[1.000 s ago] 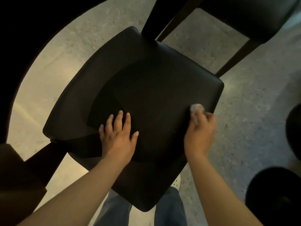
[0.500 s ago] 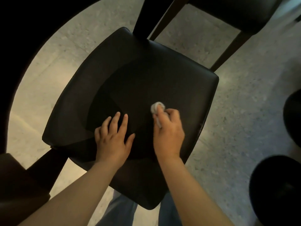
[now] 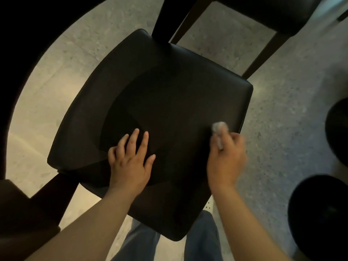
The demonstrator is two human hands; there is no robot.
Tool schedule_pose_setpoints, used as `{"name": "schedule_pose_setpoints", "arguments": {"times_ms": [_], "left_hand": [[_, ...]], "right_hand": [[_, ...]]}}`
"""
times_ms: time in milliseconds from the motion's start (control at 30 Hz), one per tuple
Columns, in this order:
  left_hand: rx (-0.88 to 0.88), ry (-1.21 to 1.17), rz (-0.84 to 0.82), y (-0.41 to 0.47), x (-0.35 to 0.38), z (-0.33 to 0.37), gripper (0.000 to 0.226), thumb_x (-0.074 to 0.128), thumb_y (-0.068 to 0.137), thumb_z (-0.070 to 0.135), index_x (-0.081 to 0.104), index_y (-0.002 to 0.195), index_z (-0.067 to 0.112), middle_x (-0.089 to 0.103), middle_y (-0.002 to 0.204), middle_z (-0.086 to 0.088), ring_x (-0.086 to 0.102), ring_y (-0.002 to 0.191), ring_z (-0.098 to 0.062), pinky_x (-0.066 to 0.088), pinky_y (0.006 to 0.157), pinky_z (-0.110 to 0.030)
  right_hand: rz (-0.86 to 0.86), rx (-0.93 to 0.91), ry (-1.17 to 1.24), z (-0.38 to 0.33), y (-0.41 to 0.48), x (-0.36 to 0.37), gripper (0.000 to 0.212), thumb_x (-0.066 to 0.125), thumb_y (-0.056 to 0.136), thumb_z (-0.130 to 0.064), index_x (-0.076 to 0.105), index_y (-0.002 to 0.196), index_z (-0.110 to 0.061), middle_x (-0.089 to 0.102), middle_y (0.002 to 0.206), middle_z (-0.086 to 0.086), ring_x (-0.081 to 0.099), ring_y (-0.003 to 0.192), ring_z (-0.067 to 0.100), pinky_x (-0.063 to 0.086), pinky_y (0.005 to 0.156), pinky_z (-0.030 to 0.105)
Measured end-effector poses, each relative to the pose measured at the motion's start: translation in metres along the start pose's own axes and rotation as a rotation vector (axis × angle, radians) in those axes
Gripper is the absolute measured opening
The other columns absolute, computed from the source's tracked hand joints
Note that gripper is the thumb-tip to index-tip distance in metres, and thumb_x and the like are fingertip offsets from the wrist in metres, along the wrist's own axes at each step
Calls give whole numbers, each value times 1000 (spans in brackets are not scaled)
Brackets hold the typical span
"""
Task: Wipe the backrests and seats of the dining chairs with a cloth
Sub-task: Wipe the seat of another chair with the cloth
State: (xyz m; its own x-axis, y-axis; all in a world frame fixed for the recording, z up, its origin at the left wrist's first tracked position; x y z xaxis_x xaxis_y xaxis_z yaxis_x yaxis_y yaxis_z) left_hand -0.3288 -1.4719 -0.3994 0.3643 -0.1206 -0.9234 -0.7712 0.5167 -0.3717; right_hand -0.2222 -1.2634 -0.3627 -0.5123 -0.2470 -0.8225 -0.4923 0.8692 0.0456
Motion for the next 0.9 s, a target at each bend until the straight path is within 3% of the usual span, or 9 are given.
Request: {"name": "schedule_pose_setpoints", "arguments": {"times_ms": [100, 200, 233, 300, 367, 467, 567, 733, 900], "left_hand": [[5, -19, -6, 1, 0, -1, 67, 26, 94, 56, 16, 154, 28, 14, 160, -4, 16, 143, -28, 22, 109, -51], [-5, -8, -2, 0, -1, -3, 67, 23, 94, 57, 13, 154, 29, 11, 161, -2, 14, 144, -26, 20, 110, -50], [-4, -8, -6, 0, -1, -3, 67, 23, 94, 57, 12, 154, 29, 10, 161, -1, 13, 144, -26, 19, 110, -49], [-2, -14, -1, -1, -1, -3, 66, 23, 95, 56, 11, 154, 29, 8, 161, -1, 11, 145, -25, 17, 112, -49], [-13, -66, 5, -1, -1, 0, 64, 24, 97, 53, 11, 154, 28, 7, 162, 0, 8, 146, -24, 13, 114, -47], [-58, -244, 65, -7, -6, 4, 60, 29, 99, 45, 19, 154, 22, 16, 161, -3, 12, 147, -24, 10, 117, -46], [-156, -342, 144, -26, -10, 1, 58, 36, 98, 39, 28, 151, 16, 25, 158, -7, 18, 146, -27, 10, 117, -50], [-289, -351, 159, -45, -5, -16, 56, 48, 97, 30, 35, 148, 11, 31, 155, -12, 23, 144, -31, 19, 117, -51], [-282, -221, 43, -44, 4, -23, 59, 44, 98, 37, 31, 150, 14, 25, 158, -11, 19, 145, -32, 21, 117, -49]], "right_hand": [[-245, -283, -144, -33, -25, 25, 40, 61, 89, -28, 55, 128, -26, 50, 112, 2, 51, 93, 12, 48, 68, 25], [-308, -393, -256, -18, -18, 28, 43, 62, 90, -25, 53, 132, -24, 51, 116, 7, 53, 98, 21, 51, 67, 31], [-272, -344, -265, -4, -9, 22, 39, 59, 93, -26, 53, 132, -25, 51, 114, 6, 54, 97, 22, 48, 68, 28], [-139, -32, -180, 27, 14, 4, 32, 54, 96, -26, 56, 128, -26, 48, 109, 3, 55, 96, 23, 40, 72, 23], [-68, 184, -93, 41, 28, -6, 33, 53, 97, -23, 56, 129, -24, 48, 112, 6, 55, 96, 26, 41, 76, 29], [-169, -92, -37, -5, 19, -1, 34, 55, 96, -25, 50, 129, -32, 49, 113, 2, 55, 92, 18, 49, 74, 32], [-299, -393, -43, -63, -9, 19, 38, 58, 94, -25, 53, 131, -28, 52, 108, 1, 54, 87, 14, 49, 68, 29], [-442, -536, -126, -107, -39, 59, 37, 58, 91, -31, 54, 128, -26, 50, 106, -2, 48, 84, 10, 44, 62, 24], [-606, -740, -266, -84, -58, 75, 47, 58, 90, -28, 48, 135, -22, 50, 117, 6, 52, 97, 19, 51, 75, 31]]}}
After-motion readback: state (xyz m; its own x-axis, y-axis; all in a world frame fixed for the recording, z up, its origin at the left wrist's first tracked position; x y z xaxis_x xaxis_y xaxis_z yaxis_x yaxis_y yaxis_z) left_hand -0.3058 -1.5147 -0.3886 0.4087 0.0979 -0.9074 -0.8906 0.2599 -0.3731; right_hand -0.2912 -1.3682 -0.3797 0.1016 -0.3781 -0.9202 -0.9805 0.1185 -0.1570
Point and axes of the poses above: each hand's wrist, its own y-axis towards the middle knuckle, its own x-axis out of the palm, z = x × y, the point moved 3 cm from there along y, towards the middle knuckle
